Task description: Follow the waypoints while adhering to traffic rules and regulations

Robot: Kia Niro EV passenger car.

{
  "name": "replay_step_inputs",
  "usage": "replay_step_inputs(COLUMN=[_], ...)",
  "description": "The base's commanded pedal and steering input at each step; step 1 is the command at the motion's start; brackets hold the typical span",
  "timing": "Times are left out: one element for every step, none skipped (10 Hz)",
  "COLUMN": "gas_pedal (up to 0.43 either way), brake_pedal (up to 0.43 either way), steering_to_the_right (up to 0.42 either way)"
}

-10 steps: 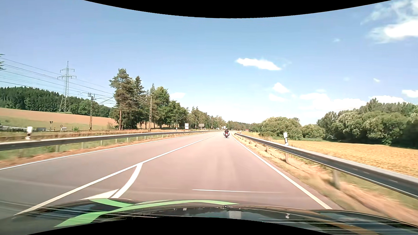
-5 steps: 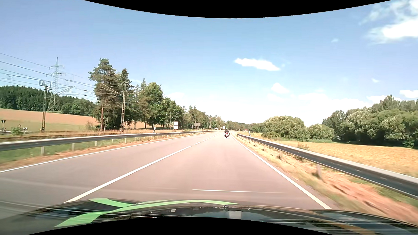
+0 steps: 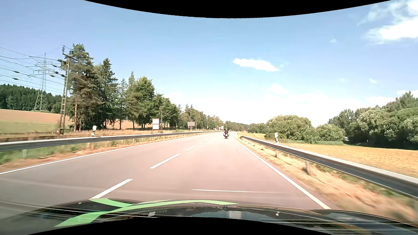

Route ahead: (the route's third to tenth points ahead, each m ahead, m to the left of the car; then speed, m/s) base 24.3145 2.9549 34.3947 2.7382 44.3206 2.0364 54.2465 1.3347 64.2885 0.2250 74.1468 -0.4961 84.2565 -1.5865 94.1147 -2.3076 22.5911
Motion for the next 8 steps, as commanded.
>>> replay_step_inputs(gas_pedal=[0.28, 0.287, 0.299, 0.299, 0.299, 0.311, 0.311, 0.311], brake_pedal=[0.0, 0.0, 0.0, 0.0, 0.0, 0.0, 0.0, 0.0], steering_to_the_right=[0.001, 0.001, 0.001, 0.001, 0.001, 0.001, 0.001, 0.001])
